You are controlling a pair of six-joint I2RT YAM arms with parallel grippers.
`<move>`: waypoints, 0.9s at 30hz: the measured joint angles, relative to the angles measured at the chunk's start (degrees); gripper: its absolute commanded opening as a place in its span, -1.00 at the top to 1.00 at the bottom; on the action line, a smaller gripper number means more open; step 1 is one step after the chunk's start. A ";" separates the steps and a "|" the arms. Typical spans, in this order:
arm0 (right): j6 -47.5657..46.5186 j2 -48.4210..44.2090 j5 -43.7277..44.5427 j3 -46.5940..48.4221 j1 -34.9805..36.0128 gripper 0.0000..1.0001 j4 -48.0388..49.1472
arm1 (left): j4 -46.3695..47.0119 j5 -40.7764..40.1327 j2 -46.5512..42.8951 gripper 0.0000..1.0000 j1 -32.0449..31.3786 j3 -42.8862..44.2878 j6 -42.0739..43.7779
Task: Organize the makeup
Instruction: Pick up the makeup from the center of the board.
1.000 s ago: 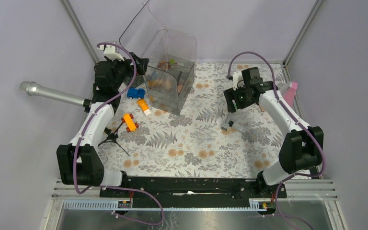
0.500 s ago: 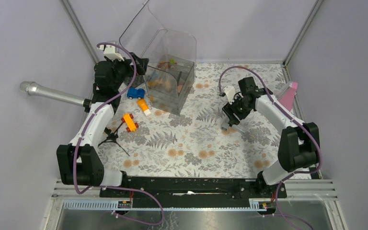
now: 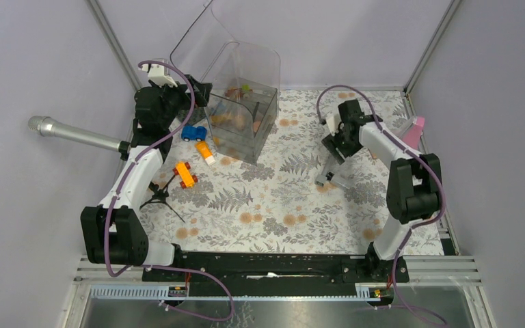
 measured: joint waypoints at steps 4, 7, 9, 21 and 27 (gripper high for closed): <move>1.46 5.64 4.13 9.29 -3.15 -0.53 0.17 | -0.28 -0.52 -0.09 -0.98 -0.02 0.11 0.20; 1.90 9.01 5.40 14.14 -5.60 -0.53 0.11 | -0.28 -0.68 -0.09 -0.98 -0.02 0.13 0.17; 2.05 10.80 5.64 16.22 -7.41 -0.53 0.09 | -0.39 -0.66 -0.09 -0.98 0.00 0.22 0.15; 1.73 21.05 3.67 26.71 -16.68 -0.49 -3.45 | -1.90 0.33 0.72 -0.98 0.44 1.60 -0.17; 1.20 26.05 1.07 29.64 -17.22 -0.38 -5.09 | -1.88 1.40 1.73 -0.97 0.90 2.36 -1.01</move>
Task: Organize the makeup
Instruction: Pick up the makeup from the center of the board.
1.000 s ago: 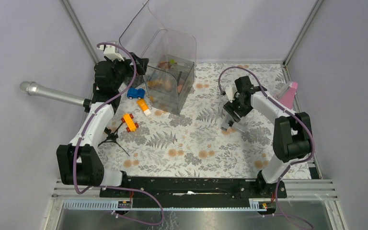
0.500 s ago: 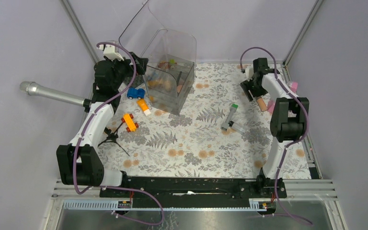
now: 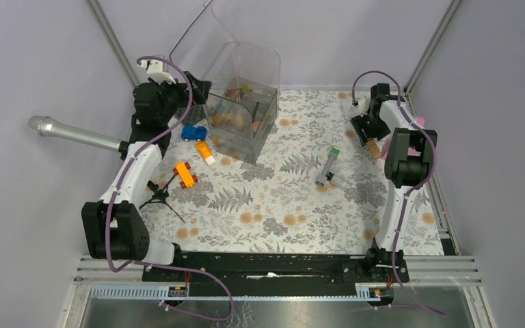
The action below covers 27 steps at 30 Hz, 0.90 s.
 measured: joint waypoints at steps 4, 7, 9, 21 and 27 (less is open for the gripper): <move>-0.22 4.26 -0.72 4.35 0.00 -0.30 -1.36 | 0.00 0.39 0.63 -0.98 0.26 0.57 -0.42; -0.28 6.19 -1.16 6.62 0.00 -0.12 -2.10 | 0.00 0.55 0.72 -0.97 0.44 0.63 -0.57; -0.48 6.97 -1.49 7.67 0.00 -0.06 -2.58 | -0.02 0.61 0.72 -0.97 0.55 0.63 -0.59; -0.87 8.79 -3.41 10.16 -0.07 0.14 -6.34 | 0.20 1.55 0.98 -0.97 0.85 0.66 -1.49; -1.09 8.76 -4.04 10.12 -0.11 0.70 -6.71 | 0.20 1.64 0.98 -0.97 0.90 0.66 -1.68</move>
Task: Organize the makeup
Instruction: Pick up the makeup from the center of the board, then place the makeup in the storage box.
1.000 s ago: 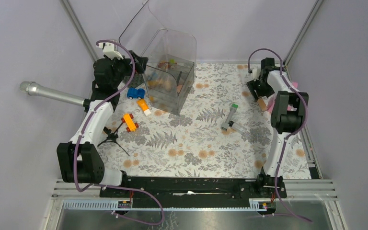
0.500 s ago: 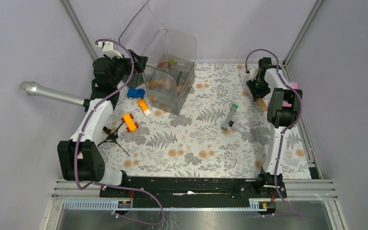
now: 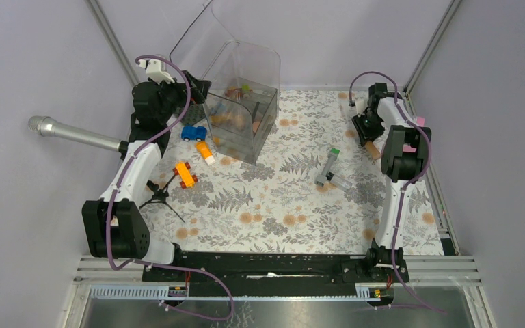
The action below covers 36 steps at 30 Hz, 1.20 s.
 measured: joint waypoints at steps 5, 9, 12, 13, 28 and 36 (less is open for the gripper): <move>0.09 -0.13 -1.29 0.11 -0.04 1.00 -0.35 | 0.00 0.00 0.00 -0.97 0.00 0.00 -0.11; 2.16 -0.90 -2.86 0.57 -0.02 1.00 -0.11 | 0.00 0.09 0.00 -0.97 0.22 0.00 -0.26; 4.26 -4.42 -5.16 -0.09 0.15 1.00 1.60 | 0.00 0.20 0.00 -0.97 0.70 0.00 -0.42; 4.79 -6.05 -6.03 -0.70 0.31 1.00 2.60 | 0.00 0.20 0.00 -0.97 0.83 0.00 -0.44; 35.01 -36.52 -32.54 -34.51 8.81 1.00 60.08 | 0.13 0.46 0.09 -0.98 1.01 0.00 -0.79; 51.98 -33.09 -39.08 -37.81 16.28 1.00 91.19 | 0.13 0.57 0.09 -0.97 1.11 0.00 -0.87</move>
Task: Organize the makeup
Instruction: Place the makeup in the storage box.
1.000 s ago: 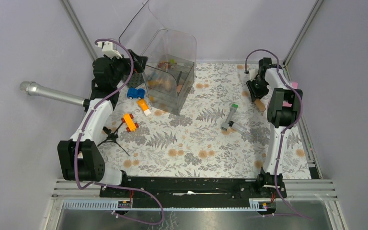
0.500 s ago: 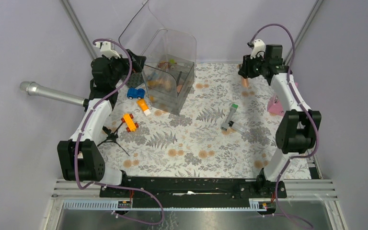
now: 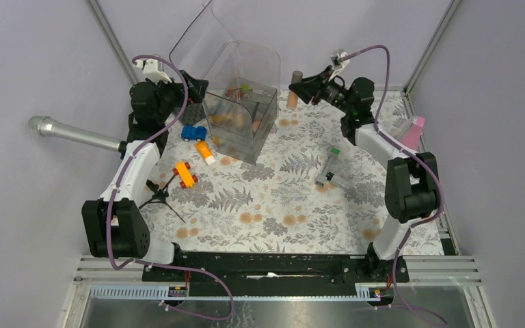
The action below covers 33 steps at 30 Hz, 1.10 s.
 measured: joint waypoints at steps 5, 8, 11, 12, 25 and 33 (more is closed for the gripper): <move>4.61 4.44 -2.91 0.63 4.81 1.00 15.43 | 0.07 0.22 0.02 -0.97 0.11 0.00 -0.09; 4.87 8.02 -3.82 3.34 6.88 1.00 19.37 | 0.11 0.50 0.11 -0.97 0.20 0.00 -0.46; 3.32 11.32 -3.74 7.23 8.63 1.00 19.58 | 0.24 0.94 0.24 -0.97 0.26 0.00 -0.98; 2.29 12.28 -3.50 8.66 9.22 1.00 19.04 | 0.26 0.98 0.26 -0.96 0.31 0.00 -1.07; -12.87 22.86 5.68 24.17 13.64 1.00 7.82 | 0.61 2.01 0.52 -0.96 0.50 0.00 -1.73; -16.79 30.36 12.44 30.97 14.71 1.00 3.06 | 0.63 2.27 0.55 -0.97 0.59 -0.02 -2.14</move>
